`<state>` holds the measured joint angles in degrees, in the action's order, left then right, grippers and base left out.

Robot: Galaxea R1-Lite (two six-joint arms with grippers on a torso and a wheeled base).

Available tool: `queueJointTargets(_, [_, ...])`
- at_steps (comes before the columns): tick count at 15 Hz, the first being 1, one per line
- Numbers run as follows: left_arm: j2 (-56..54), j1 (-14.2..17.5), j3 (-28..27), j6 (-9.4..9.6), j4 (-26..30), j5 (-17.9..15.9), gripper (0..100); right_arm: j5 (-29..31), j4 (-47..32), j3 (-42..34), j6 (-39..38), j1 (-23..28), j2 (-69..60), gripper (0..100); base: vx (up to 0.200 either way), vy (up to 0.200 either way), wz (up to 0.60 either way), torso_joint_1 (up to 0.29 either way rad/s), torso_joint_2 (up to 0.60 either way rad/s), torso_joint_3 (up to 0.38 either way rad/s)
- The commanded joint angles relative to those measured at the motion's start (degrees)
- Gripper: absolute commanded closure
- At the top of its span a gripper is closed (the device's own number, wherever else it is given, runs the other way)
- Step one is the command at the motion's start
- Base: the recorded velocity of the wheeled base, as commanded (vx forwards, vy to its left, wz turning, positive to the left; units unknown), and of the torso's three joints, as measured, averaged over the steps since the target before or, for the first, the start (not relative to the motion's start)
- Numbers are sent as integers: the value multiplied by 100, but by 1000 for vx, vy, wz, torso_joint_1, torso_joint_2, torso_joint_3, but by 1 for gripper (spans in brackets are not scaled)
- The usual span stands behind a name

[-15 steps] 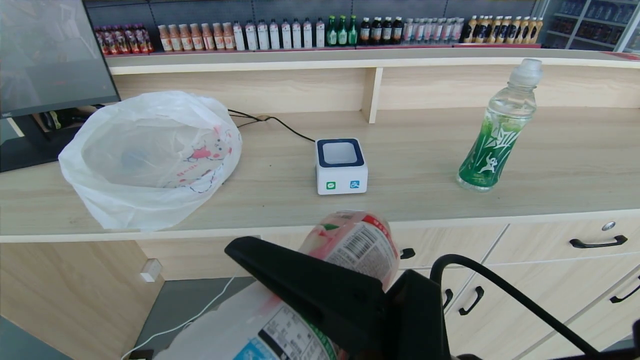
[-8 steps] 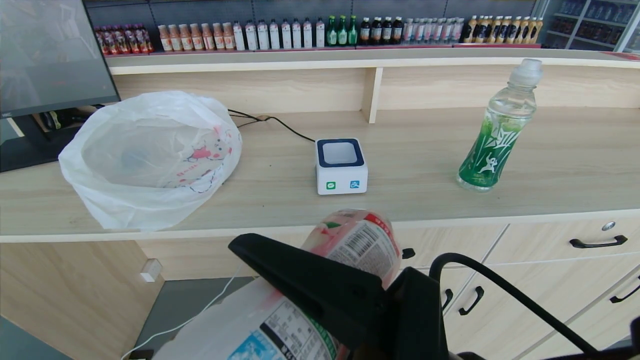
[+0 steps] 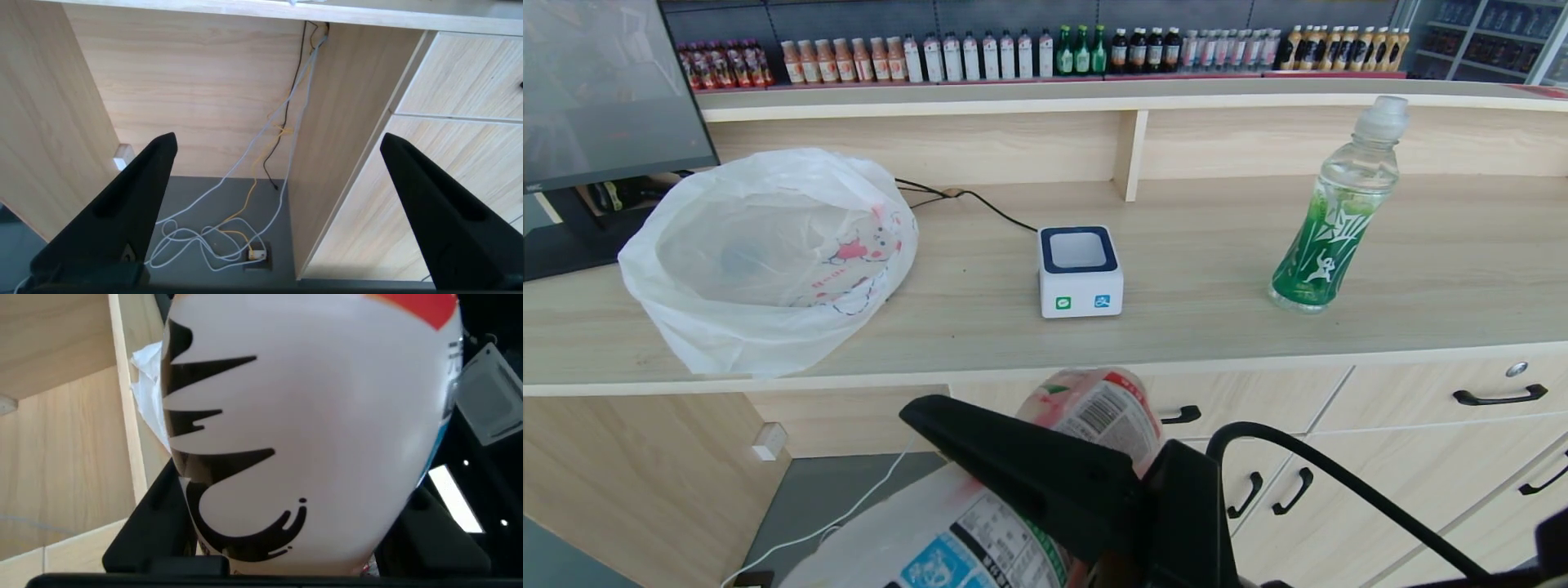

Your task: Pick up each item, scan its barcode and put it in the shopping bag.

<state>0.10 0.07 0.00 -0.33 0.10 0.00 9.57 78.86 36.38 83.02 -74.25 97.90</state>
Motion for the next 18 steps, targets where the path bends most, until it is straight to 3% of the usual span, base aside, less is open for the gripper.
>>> queueJointTargets(1, [-1, 1, 0, -2, -1, 0, 0, 1, -46, 19, -383, -1, -43, 100, 0, 0, 0, 0, 0, 0])
queueJointTargets(9, [-1, 1, 0, -2, -1, 0, 0, 502, -99, 10, -2879, 192, -114, 100, 0, 0, 0, 0, 0, 0])
queueJointTargets(12, [-1, 1, 0, -11, -1, 0, 0, 1337, -143, 458, -4426, 412, -26, 100, 0, 0, 0, 0, 0, 0])
queueJointTargets(14, [-1, 1, 0, -11, -1, 0, 0, 1943, -161, 739, -5858, 552, 141, 100, 0, 0, 0, 0, 0, 0])
queueJointTargets(17, [-1, 1, 0, -2, -1, 0, 0, 2040, -161, 977, -6544, 1000, 203, 100, 0, 0, 0, 0, 0, 0])
queueJointTargets(18, [-1, 1, 0, -2, -1, 0, 0, 1970, -161, 941, -7282, 1247, 256, 100, 0, 0, 0, 0, 0, 0])
